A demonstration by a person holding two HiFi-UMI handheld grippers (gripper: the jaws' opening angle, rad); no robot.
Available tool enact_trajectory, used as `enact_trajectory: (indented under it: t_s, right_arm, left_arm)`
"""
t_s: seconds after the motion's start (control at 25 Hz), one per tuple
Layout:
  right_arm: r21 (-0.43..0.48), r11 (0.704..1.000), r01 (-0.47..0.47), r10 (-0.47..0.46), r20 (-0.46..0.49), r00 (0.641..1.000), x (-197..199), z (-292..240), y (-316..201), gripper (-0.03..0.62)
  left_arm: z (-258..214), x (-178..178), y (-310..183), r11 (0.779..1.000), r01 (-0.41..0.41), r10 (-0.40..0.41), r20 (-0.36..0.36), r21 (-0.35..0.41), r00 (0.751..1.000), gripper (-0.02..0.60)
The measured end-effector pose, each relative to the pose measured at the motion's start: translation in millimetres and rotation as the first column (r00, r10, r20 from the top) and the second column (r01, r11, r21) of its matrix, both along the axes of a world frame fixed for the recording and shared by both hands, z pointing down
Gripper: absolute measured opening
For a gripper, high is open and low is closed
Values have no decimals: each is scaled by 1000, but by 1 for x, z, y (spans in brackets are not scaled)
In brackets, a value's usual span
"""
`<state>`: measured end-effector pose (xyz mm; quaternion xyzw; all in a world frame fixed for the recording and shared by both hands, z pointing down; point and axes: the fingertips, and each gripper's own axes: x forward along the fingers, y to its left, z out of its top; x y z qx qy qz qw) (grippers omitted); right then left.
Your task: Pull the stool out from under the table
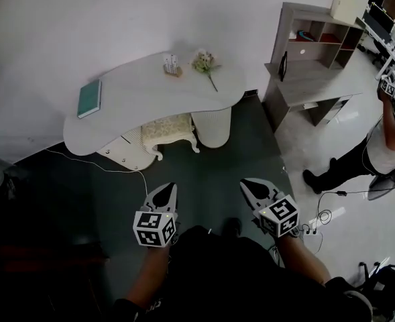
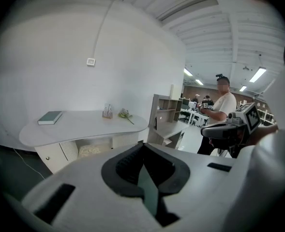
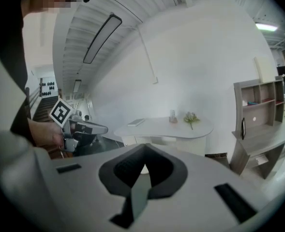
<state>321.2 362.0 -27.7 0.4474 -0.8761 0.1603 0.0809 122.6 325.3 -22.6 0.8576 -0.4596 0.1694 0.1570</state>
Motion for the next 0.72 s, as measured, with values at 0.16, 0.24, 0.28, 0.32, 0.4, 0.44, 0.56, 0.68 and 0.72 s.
enact_trajectory:
  t_s: [0.16,0.24,0.28,0.32,0.4,0.44,0.56,0.68,0.72]
  right_arm:
    - [-11,999,54,-53,25,998,1,4,-11,5]
    - [-24,997,78,-77,32,997,-1,7,-16,5]
    - [-31,995,92,-91,33,995,-3,9,-18,5]
    - [-36,994,107,-105,33,994,-6,10,-20,6]
    - [-41,990,134,-133,32,991,-13,11,-24,5]
    - [-43,989,144,-143,31,989,-16,12,-27,5]
    - [-46,984,171,-171,8,985,-31,15,-38,5]
    - [-39,975,217,-218,-10,976,-58,14,-59,6]
    - [-38,971,235,-236,-12,972,-67,14,-66,5]
  left_arm:
    - [9,6,-5,999,38,-38,5,-31,999,9]
    - [8,6,-10,997,63,-63,0,-33,998,9]
    - [8,6,-12,997,69,-69,0,-32,998,9]
    - [8,6,-14,997,73,-73,1,-31,997,9]
    - [9,5,-18,996,82,-82,2,-31,997,9]
    - [9,3,-20,996,89,-89,0,-31,996,9]
    - [7,-8,-28,992,127,-128,-16,-23,992,9]
    - [8,-32,-41,983,181,-182,-30,-15,983,9]
    - [11,-41,-46,980,198,-198,-34,-14,980,9]
